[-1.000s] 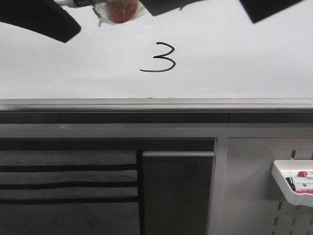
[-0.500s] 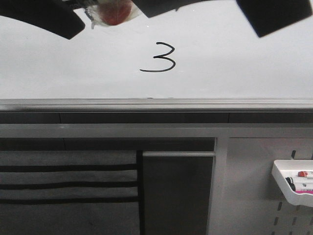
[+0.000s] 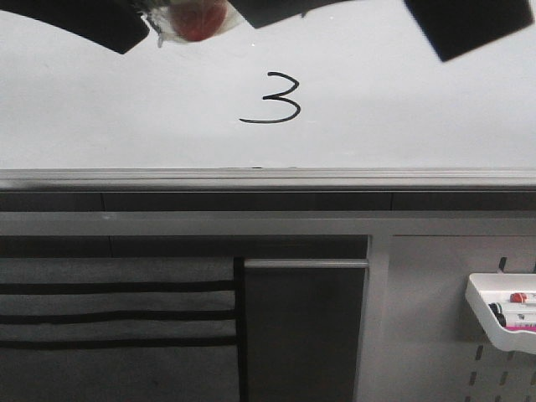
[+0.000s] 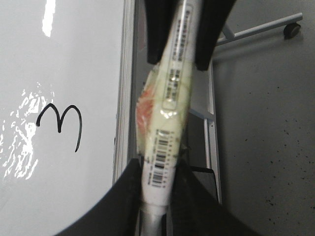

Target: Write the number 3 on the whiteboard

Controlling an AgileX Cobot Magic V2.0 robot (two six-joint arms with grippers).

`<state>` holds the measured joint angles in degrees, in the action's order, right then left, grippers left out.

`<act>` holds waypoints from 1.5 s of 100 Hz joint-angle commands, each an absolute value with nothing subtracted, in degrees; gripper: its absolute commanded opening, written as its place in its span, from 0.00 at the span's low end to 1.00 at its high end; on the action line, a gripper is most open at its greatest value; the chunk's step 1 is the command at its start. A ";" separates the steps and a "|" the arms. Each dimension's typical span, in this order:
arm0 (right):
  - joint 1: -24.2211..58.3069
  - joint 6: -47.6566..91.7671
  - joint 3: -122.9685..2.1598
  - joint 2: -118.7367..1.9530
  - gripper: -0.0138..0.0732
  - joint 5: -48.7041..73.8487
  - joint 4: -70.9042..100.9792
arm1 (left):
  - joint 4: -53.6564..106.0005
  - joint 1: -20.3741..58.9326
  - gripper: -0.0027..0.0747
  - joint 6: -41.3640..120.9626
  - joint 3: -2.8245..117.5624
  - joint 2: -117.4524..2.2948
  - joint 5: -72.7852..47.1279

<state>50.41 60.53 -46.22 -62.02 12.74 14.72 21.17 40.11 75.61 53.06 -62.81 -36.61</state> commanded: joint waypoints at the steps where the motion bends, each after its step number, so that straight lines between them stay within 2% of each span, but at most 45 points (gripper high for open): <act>1: 50.57 61.10 -47.69 -61.13 0.10 8.38 14.77 | 22.39 40.72 0.15 75.29 55.05 -62.03 -33.90; 39: 50.57 61.10 -47.69 -61.13 0.12 8.38 14.77 | 22.39 40.72 0.07 75.29 55.05 -62.03 -33.90; 46: 50.57 61.10 -47.69 -61.13 0.18 8.50 14.77 | 22.39 40.61 0.05 75.29 55.05 -62.03 -33.90; 63: 50.57 61.10 -47.69 -61.13 0.43 8.72 14.77 | 22.39 40.61 0.01 74.94 55.05 -62.03 -33.90; 77: 49.91 61.10 -47.69 -59.65 0.53 8.96 14.77 | 22.50 39.86 0.01 74.13 55.05 -62.03 -33.90; 98: 46.18 61.00 -47.69 -53.35 0.54 8.96 14.77 | 22.50 33.28 0.01 66.64 54.56 -62.03 -33.90; 112: 42.01 60.87 -47.69 -48.70 0.54 9.00 15.45 | 22.50 24.82 0.01 60.14 52.48 -62.03 -31.40; 124: 38.84 60.87 -47.69 -46.48 0.54 9.96 17.83 | 23.88 16.93 0.01 51.41 49.93 -62.65 -24.04; 138: 36.83 60.87 -47.69 -46.13 0.54 14.26 19.18 | 34.73 10.46 0.01 46.51 48.05 -65.28 -16.24; 150: 36.71 60.87 -47.69 -46.13 0.54 18.30 20.28 | 44.40 9.03 0.01 46.51 47.99 -69.47 -11.49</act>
